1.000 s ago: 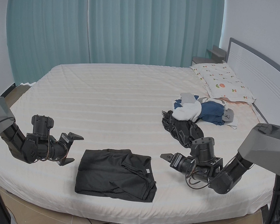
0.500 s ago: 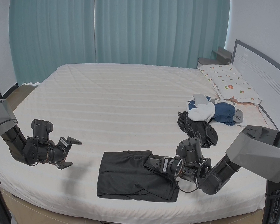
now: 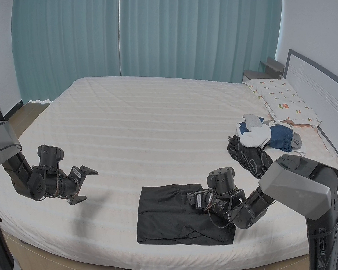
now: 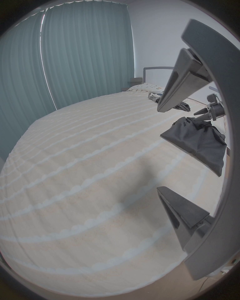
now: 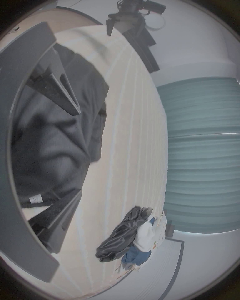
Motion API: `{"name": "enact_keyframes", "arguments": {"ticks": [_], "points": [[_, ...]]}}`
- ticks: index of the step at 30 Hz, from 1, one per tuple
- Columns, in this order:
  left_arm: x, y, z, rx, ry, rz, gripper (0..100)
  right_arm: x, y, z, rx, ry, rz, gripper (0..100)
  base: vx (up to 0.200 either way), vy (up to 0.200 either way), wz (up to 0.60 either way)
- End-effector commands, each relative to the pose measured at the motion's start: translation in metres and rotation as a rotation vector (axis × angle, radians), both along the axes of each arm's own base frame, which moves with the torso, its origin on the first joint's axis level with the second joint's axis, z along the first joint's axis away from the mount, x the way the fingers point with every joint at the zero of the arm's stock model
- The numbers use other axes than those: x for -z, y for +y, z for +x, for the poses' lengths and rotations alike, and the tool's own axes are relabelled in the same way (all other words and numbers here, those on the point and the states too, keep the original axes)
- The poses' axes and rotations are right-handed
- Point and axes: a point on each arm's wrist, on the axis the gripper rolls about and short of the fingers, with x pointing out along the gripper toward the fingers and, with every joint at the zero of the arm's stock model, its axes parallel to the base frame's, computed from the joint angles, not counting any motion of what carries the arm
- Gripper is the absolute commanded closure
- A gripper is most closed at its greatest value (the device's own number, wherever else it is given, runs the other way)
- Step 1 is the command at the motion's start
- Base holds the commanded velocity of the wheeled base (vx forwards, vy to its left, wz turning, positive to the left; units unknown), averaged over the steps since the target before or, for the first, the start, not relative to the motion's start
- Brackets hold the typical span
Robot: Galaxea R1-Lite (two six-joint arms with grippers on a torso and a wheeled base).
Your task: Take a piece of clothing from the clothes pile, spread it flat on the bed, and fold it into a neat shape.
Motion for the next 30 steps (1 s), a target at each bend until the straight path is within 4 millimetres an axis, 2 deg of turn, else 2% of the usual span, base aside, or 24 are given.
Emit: {"name": "enact_keyframes", "arguments": {"ticks": [1,8,17,20,23,30], "points": [[0.004,0.0,-0.002,0.002,0.0,0.001,0,0.016,-0.009,-0.002,0.02,0.04,-0.039,0,0.0,0.0,0.0],[0.005,0.0,-0.002,-0.001,-0.019,0.0,0,0.022,-0.02,-0.009,0.034,0.075,-0.06,0,0.0,0.0,0.0],[0.005,0.0,-0.002,-0.001,-0.019,0.0,0,0.012,-0.056,0.015,0.106,-0.009,0.031,0,0.0,0.0,0.0],[0.005,0.0,-0.002,-0.001,-0.019,0.0,0,0.012,-0.062,0.016,0.103,-0.018,0.052,0,0.0,0.0,0.0],[0.005,0.0,-0.002,-0.001,-0.019,0.0,0,0.018,-0.078,0.017,0.112,-0.003,0.066,0,0.0,0.0,0.0],[0.005,0.0,-0.002,-0.001,-0.019,0.0,0,0.018,-0.102,0.026,0.152,-0.022,0.088,0,0.0,0.0,0.0]]}}
